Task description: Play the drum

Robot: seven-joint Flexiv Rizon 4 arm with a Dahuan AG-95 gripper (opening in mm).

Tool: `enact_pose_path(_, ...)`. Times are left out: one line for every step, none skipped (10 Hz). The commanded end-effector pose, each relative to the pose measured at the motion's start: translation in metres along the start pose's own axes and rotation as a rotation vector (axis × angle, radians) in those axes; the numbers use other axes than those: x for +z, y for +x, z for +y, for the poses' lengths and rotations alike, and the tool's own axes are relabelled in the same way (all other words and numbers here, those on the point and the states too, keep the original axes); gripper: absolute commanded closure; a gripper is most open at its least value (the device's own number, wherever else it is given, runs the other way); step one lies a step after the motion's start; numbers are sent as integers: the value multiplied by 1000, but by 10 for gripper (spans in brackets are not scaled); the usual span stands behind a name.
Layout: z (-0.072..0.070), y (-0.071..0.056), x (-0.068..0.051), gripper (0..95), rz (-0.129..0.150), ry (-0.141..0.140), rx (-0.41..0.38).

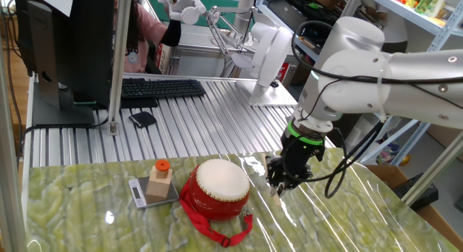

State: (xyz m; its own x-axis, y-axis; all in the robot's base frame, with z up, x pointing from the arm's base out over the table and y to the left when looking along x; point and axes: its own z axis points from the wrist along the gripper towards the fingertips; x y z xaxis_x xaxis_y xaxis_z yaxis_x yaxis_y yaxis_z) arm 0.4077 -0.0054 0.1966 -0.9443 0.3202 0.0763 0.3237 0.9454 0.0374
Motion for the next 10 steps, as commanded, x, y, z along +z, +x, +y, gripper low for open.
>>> enact_pose_path(0, -1, 1, 950, -6, 6, -45)
enact_pose_path(0, -1, 1, 950, -3, 6, -61)
enact_pose_path(0, -1, 1, 950, -1, 5, -60)
enact_pose_path(0, -1, 1, 950, -2, 6, -57)
enact_pose_path(0, -1, 1, 950, -1, 4, -55)
enact_pose_path(0, -1, 1, 950, 4, -8, -84)
enact_pose_path(0, -1, 1, 950, 6, -12, -114)
enact_pose_path(0, -1, 1, 950, 5, -17, -135)
enact_pose_path(0, -1, 1, 950, 7, -25, -149)
enact_pose_path(0, -1, 1, 950, 9, -36, -159)
